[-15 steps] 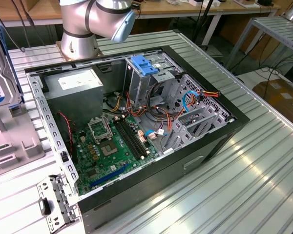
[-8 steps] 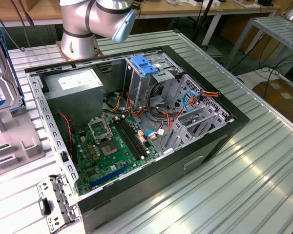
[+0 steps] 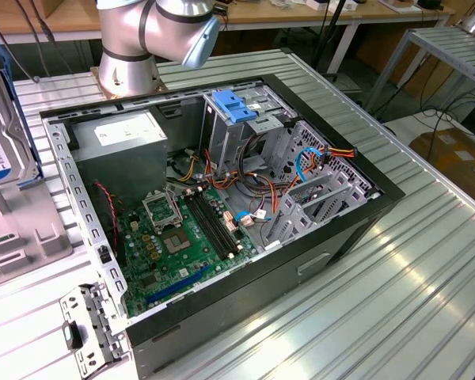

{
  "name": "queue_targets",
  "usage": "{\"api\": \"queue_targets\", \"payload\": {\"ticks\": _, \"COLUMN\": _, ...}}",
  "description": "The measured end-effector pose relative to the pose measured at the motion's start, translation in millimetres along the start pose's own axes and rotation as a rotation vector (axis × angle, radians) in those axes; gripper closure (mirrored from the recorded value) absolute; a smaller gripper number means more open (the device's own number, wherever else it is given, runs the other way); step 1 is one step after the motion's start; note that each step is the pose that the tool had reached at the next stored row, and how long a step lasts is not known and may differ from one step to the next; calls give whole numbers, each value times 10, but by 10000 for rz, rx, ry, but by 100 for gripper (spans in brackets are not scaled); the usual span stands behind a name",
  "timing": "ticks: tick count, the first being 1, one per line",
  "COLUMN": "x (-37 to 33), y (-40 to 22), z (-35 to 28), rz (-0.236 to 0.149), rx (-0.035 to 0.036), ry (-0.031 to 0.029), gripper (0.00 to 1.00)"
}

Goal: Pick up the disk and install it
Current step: 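Pick up the disk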

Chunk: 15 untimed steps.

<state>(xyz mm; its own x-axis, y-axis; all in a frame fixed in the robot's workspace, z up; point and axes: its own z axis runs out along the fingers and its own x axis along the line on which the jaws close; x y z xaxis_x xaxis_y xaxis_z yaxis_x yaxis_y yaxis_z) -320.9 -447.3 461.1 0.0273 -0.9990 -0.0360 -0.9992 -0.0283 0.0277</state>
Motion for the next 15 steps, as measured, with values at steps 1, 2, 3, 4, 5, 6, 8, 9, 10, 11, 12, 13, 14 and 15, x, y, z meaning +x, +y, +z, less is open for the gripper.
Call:
{"api": "queue_targets", "payload": {"ticks": 1, "x": 12, "y": 0, "z": 0, "rz": 0, "rx": 0, "ry": 0, "gripper": 64}}
{"api": "queue_targets", "payload": {"ticks": 2, "x": 20, "y": 1, "z": -1, "rz": 0, "rx": 0, "ry": 0, "gripper": 64}}
{"api": "queue_targets", "payload": {"ticks": 3, "x": 28, "y": 1, "z": -1, "rz": 0, "rx": 0, "ry": 0, "gripper": 64}}
{"api": "queue_targets", "payload": {"ticks": 4, "x": 36, "y": 1, "z": -1, "rz": 0, "rx": 0, "ry": 0, "gripper": 64}}
{"api": "queue_targets", "payload": {"ticks": 5, "x": 53, "y": 2, "z": -1, "rz": 0, "rx": 0, "ry": -1, "gripper": 64}}
{"api": "queue_targets", "payload": {"ticks": 6, "x": 63, "y": 2, "z": -2, "rz": 1, "rx": 0, "ry": 0, "gripper": 64}}
{"api": "queue_targets", "payload": {"ticks": 8, "x": 86, "y": 3, "z": -2, "rz": 0, "rx": 1, "ry": -1, "gripper": 64}}
{"api": "queue_targets", "payload": {"ticks": 9, "x": 96, "y": 3, "z": -3, "rz": 0, "rx": 0, "ry": 0, "gripper": 64}}
{"api": "queue_targets", "payload": {"ticks": 10, "x": 106, "y": 3, "z": -3, "rz": 0, "rx": 0, "ry": 0, "gripper": 64}}
{"api": "queue_targets", "payload": {"ticks": 11, "x": 115, "y": 3, "z": -4, "rz": 0, "rx": -1, "ry": 0, "gripper": 64}}
{"api": "queue_targets", "payload": {"ticks": 12, "x": 126, "y": 4, "z": -4, "rz": 0, "rx": 1, "ry": 0, "gripper": 64}}
{"api": "queue_targets", "payload": {"ticks": 13, "x": 138, "y": 4, "z": -4, "rz": 0, "rx": 0, "ry": -1, "gripper": 64}}
{"api": "queue_targets", "payload": {"ticks": 14, "x": 147, "y": 4, "z": -4, "rz": 0, "rx": 1, "ry": -1, "gripper": 64}}
{"api": "queue_targets", "payload": {"ticks": 15, "x": 162, "y": 5, "z": -6, "rz": 0, "rx": 0, "ry": 0, "gripper": 64}}
